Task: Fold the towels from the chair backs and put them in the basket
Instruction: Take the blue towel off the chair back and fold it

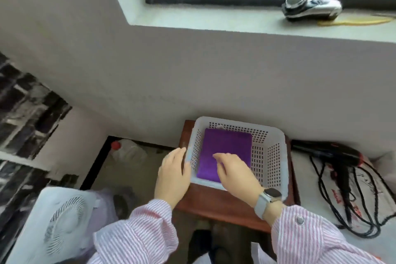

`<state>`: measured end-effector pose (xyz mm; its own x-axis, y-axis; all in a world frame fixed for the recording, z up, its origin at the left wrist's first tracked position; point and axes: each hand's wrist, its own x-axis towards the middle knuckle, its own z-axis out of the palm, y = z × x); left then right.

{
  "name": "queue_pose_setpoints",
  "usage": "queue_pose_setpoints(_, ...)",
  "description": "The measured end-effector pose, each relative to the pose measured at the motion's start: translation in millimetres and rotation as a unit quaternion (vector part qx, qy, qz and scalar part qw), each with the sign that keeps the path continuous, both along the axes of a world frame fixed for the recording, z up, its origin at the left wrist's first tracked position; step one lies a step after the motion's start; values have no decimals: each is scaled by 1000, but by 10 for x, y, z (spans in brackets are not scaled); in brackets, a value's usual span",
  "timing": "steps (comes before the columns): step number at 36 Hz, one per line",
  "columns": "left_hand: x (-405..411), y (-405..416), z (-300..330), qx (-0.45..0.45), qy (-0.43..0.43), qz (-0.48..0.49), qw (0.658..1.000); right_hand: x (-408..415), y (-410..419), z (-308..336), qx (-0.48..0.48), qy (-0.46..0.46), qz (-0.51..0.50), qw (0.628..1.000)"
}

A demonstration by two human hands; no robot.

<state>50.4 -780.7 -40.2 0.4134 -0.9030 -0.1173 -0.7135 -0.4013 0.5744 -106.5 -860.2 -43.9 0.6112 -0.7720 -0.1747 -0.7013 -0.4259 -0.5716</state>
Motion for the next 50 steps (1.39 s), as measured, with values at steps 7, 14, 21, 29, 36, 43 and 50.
queue_pose_setpoints(7,480,1278,353,-10,-7,157,988,591,885,467,-14,-42,129,991)
queue_pose_setpoints(14,865,2939,719,-47,-22,355,933,1475,2094,828,-37,-42,322,945)
queue_pose_setpoints(21,703,5362,976,-73,-72,511,854,2125,4182,1061,-28,-55,483,874)
queue_pose_setpoints(29,269,7951,1319,-39,-124,643,755,2270,6721,1176,9,-74,606,792)
queue_pose_setpoints(36,68,9374,1573,-32,-147,710,688,2414,8282,1340,2,-77,681,728)
queue_pose_setpoints(43,337,10261,1592,-52,-152,729,665,3003,9325,1335,-13,-113,684,721)
queue_pose_setpoints(50,1106,11124,1548,-47,-151,723,672,4131,10352,1320,-119,-182,650,728)
